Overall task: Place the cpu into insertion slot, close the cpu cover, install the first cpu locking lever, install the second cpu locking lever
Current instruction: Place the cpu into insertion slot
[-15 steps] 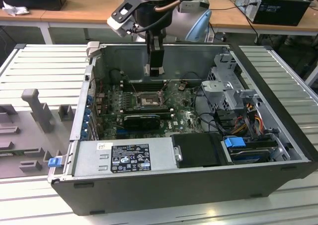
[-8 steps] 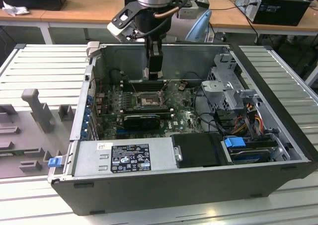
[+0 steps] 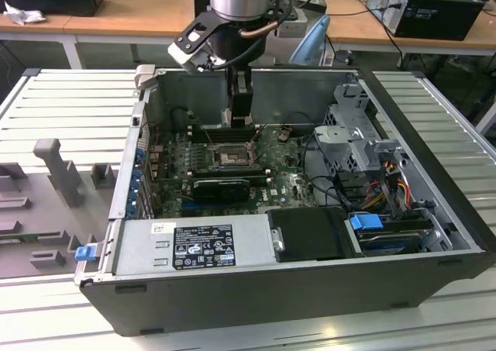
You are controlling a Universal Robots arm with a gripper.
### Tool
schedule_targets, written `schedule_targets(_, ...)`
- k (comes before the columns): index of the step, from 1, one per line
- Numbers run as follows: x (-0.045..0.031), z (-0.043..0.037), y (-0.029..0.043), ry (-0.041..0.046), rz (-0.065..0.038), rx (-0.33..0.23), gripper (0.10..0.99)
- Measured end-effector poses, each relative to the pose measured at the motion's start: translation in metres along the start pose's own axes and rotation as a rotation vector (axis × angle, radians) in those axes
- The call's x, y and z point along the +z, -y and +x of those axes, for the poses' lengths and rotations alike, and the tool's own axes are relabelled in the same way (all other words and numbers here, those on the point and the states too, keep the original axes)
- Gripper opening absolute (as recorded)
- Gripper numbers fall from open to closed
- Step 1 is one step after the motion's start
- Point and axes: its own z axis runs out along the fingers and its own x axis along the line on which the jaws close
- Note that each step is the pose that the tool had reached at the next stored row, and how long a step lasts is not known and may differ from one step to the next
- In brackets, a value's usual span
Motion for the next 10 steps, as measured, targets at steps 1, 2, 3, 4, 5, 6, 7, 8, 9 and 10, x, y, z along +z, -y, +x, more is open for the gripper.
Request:
schedule_targets(1,0.0026,0.0003,0.0004,0.0000,0.000,-0.004,0.529)
schedule_targets(2,0.0052,0.0003,0.0005,-0.0001,0.000,-0.008,0.529)
schedule_targets(3,0.0100,0.0006,0.0007,-0.0001,0.000,-0.010,0.529)
schedule_targets(4,0.0125,0.0008,0.0008,0.0000,0.000,-0.010,0.529)
schedule_targets(5,0.0172,0.0017,0.0010,-0.0003,0.000,-0.017,0.529)
schedule_targets(6,0.0208,0.0024,0.0011,-0.0005,0.000,-0.021,0.529)
schedule_targets(7,0.0267,0.0027,0.0012,-0.0004,0.001,-0.022,0.529)
schedule_targets(8,0.0305,0.0026,0.0014,-0.0005,0.001,-0.022,0.529)
schedule_targets(9,0.0344,0.0025,0.0014,-0.0004,0.001,-0.020,0.529)
schedule_targets(10,0.0363,0.0025,0.0015,-0.0003,0.000,-0.012,0.529)
